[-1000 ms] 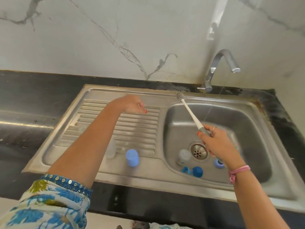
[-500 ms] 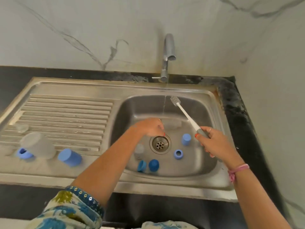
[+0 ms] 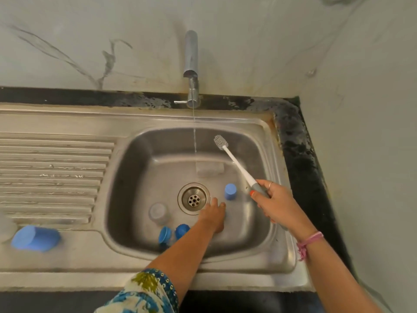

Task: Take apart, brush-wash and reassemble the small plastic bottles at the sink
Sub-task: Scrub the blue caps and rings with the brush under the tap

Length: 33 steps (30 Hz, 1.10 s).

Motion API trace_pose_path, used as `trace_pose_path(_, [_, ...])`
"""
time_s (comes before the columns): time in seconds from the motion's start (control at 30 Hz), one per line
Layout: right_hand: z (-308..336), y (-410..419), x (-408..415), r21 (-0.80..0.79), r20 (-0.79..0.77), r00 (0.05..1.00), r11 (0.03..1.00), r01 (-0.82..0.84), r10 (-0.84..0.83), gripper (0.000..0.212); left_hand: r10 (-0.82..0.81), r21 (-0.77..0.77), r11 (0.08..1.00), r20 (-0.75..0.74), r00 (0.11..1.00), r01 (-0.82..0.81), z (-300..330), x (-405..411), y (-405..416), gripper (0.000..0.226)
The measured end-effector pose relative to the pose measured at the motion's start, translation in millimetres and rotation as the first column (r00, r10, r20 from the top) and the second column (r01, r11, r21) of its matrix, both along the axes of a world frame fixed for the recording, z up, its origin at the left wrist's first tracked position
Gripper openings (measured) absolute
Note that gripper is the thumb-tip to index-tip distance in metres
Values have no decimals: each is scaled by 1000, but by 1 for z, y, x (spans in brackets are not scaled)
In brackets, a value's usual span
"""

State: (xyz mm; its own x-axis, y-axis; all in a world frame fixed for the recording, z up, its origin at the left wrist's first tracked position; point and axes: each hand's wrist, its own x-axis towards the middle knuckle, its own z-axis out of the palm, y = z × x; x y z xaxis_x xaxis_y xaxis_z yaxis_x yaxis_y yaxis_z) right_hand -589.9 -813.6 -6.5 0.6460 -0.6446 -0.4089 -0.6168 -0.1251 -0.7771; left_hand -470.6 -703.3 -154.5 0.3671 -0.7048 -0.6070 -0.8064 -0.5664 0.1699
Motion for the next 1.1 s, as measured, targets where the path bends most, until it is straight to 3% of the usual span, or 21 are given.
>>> trace_pose_path(0.1, [1, 1, 8, -8, -3, 999, 999, -38, 38, 19, 134, -57, 989, 2, 991, -133, -9, 4, -2, 43])
trace_pose_path(0.2, [0, 6, 15, -3, 26, 999, 1000, -31, 31, 25, 168, -108, 980, -18, 986, -169, -13, 11, 0, 33])
trace_pose_path(0.27, [0, 9, 18, 3, 43, 999, 1000, -29, 29, 23, 276, -234, 925, -127, 953, -299, -7, 17, 2, 32])
trace_pose_path(0.3, [0, 11, 19, 11, 54, 998, 1000, -29, 28, 21, 367, -313, 848, -234, 900, -427, 0, 22, 1, 29])
trace_pose_path(0.33, [2, 13, 19, 14, 68, 997, 999, -32, 31, 19, 465, -361, 723, -378, 801, -589, 9, 30, 0, 24])
trace_pose_path(0.37, [3, 15, 19, 8, 80, 996, 999, -36, 36, 20, 533, -338, 560, -552, 641, -757, 21, 41, -2, 23])
trace_pose_path(0.4, [5, 17, 19, -11, 88, 995, 999, -42, 43, 21, 541, -242, 371, -728, 421, -897, 36, 54, -4, 24])
trace_pose_path(0.47, [7, 21, 17, -65, 100, 993, 996, -53, 60, 22, 375, 91, 46, -925, -67, -995, 64, 85, -8, 24])
trace_pose_path(0.5, [9, 23, 16, -90, 105, 992, 994, -58, 67, 23, 254, 241, -48, -936, -245, -969, 79, 101, -8, 24])
trace_pose_path(0.53, [11, 26, 14, -105, 111, 991, 993, -61, 72, 26, 168, 327, -91, -926, -338, -941, 91, 114, -8, 25])
trace_pose_path(0.57, [12, 29, 11, -112, 119, 990, 992, -57, 70, 28, 131, 348, -96, -924, -359, -932, 102, 126, -8, 27])
trace_pose_path(0.63, [13, 34, 6, -147, 105, 991, 987, -63, 79, 31, 139, 306, -48, -940, -310, -951, 119, 141, -8, 32])
trace_pose_path(0.77, [22, 45, -2, -351, -15, 987, 924, -153, 158, 37, 208, 276, 19, -941, -266, -961, 137, 154, -13, 33])
trace_pose_path(0.83, [23, 48, -1, -513, -103, 978, 832, -209, 182, 44, 257, 254, 33, -937, -237, -967, 142, 158, -13, 30])
trace_pose_path(0.9, [23, 51, 3, -675, -248, 956, 680, -285, 155, 48, 297, 221, 75, -936, -190, -972, 148, 161, -13, 22])
trace_pose_path(0.97, [19, 52, 10, -756, -341, 934, 559, -340, 106, 50, 272, 224, 86, -943, -193, -971, 156, 163, -12, 11])
trace_pose_path(1.03, [17, 54, 14, -813, -323, 943, 485, -321, 82, 54, 254, 230, 80, -945, -204, -970, 163, 165, -15, 10])
trace_pose_path(1.1, [21, 58, 21, -797, -359, 931, 498, -341, 62, 55, 269, 219, 96, -945, -186, -971, 167, 166, -19, 16])
